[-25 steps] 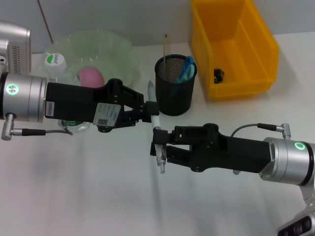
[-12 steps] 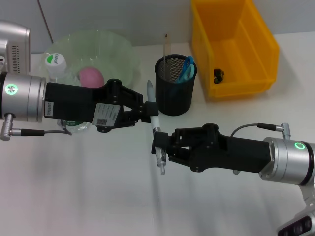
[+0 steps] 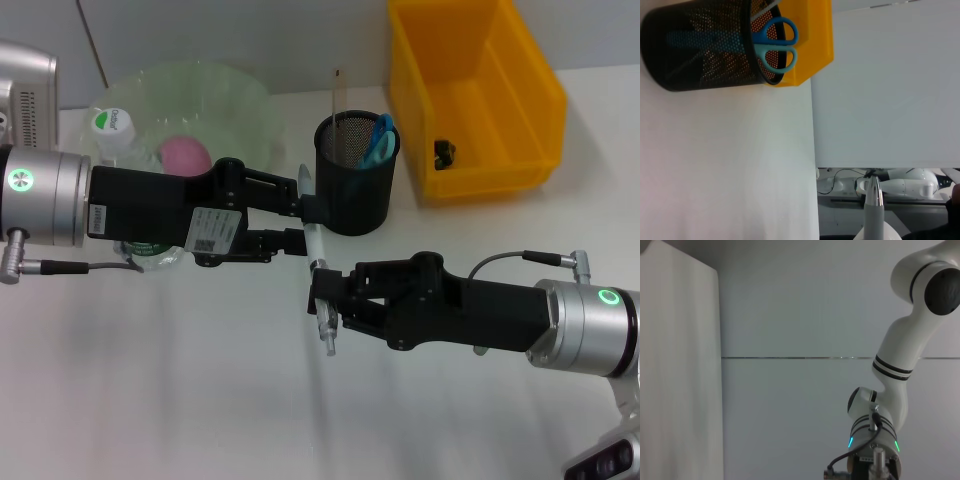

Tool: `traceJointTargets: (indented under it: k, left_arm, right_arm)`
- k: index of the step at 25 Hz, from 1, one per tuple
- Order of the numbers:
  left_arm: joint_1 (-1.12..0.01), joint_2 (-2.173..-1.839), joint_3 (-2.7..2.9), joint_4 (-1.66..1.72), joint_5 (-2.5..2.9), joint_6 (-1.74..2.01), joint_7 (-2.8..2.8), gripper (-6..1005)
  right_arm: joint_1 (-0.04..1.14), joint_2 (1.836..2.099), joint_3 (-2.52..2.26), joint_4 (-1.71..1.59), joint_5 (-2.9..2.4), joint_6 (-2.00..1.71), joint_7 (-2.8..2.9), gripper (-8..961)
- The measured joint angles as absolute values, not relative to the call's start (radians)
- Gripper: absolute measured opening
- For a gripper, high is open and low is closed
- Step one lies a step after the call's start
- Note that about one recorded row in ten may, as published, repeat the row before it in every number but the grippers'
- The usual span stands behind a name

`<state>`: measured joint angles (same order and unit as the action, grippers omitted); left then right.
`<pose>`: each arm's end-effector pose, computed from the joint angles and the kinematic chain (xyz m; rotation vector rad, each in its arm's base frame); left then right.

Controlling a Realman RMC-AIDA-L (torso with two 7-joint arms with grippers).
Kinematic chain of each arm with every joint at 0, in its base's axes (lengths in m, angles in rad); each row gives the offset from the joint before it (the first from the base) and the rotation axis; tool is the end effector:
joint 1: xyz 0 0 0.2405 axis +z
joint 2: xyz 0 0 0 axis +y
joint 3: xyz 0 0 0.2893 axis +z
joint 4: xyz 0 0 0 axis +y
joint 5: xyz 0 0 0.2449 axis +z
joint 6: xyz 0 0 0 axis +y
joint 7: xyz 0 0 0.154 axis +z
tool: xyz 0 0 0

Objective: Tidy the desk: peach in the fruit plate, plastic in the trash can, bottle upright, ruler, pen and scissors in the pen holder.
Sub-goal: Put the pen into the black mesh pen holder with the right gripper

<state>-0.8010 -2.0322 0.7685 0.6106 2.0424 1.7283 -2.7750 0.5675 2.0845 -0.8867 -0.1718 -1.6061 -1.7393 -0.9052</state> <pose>-0.1992 0.4154 -0.0257 2.0154 1.9327 0.4647 0.2664 0.3131 -0.0929 -1.6684 -1.5973 0.5861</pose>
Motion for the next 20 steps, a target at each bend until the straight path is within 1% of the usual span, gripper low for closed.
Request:
traceJointTargets:
  k: [2,3,7,10,16,18,20]
  left_arm:
    - [-0.801,-2.032,0.768,0.611,2.042,1.728,-2.775,320]
    - [-0.799,-2.032,0.767,0.611,2.041,1.728,-2.775,503]
    - [-0.794,-2.032,0.764,0.611,2.038,1.729,-2.766,521]
    - [-0.773,-2.026,0.759,0.619,2.023,1.743,-2.686,535]
    - [-0.712,-2.023,0.756,0.626,1.95,1.764,-2.388,562]
    - [-0.692,-2.024,0.754,0.634,1.938,1.766,-2.302,571]
    - [-0.659,-2.032,0.753,0.654,1.917,1.771,-2.187,580]
  right_arm:
    - [0.567,2.085,-0.887,-0.172,-1.606,-1.739,-0.905,182]
    - [0.567,2.085,-0.887,-0.172,-1.606,-1.739,-0.905,182]
    - [0.561,2.084,-0.882,-0.171,-1.605,-1.74,-0.898,183]
    - [0.552,2.082,-0.862,-0.167,-1.596,-1.749,-0.873,183]
    - [0.509,2.078,-0.764,-0.204,-1.592,-1.816,-0.712,183]
    - [0.488,2.077,-0.746,-0.235,-1.591,-1.828,-0.624,183]
    - [0.474,2.077,-0.724,-0.252,-1.586,-1.835,-0.539,183]
